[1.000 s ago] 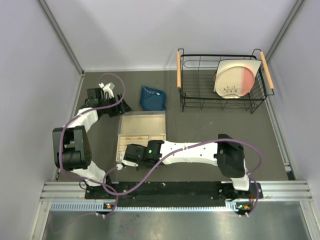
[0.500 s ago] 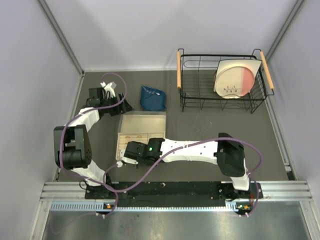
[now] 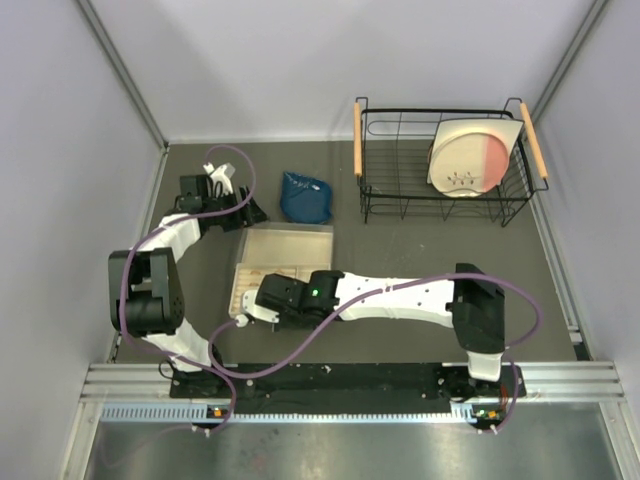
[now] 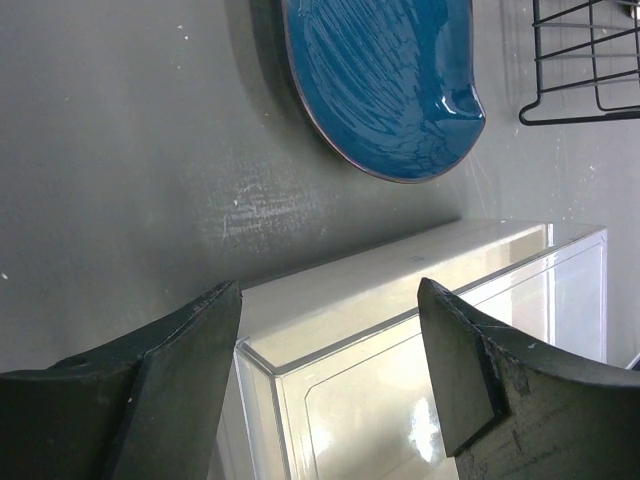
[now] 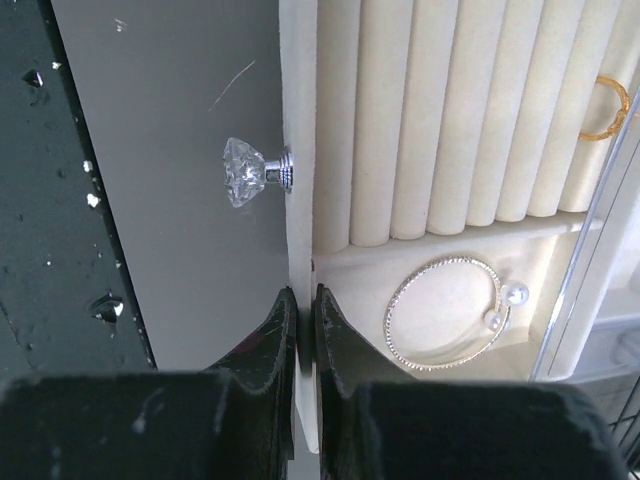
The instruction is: Organize the mixed jewelry
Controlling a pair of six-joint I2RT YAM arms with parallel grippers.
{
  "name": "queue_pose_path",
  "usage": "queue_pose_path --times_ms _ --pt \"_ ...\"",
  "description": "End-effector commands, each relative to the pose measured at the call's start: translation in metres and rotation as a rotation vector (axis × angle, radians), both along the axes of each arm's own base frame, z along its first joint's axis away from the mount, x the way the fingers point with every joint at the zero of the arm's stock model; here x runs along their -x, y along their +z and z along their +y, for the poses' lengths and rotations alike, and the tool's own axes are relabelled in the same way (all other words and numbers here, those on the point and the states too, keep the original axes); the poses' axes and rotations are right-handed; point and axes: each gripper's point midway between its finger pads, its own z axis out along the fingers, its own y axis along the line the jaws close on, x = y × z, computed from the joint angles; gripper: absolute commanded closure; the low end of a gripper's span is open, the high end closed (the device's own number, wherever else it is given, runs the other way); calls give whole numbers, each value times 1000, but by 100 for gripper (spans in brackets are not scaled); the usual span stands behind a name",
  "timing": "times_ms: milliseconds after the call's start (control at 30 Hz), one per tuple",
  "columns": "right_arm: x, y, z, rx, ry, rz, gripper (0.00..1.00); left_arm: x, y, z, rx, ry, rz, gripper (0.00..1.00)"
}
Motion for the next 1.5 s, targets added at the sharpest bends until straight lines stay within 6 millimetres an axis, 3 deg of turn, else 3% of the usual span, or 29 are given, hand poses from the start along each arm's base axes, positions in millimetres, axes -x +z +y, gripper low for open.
queue_pose_path --times_ms 0,600,1467 --pt "-16 47 19 -190 -44 -67 100 15 -17 -7 0 -30 93 24" --pt "7 51 16 -203 54 -50 100 16 -16 -9 5 -46 94 23" --pt "-38 29 26 -129 -45 -228 100 19 -20 -18 22 -79 106 23"
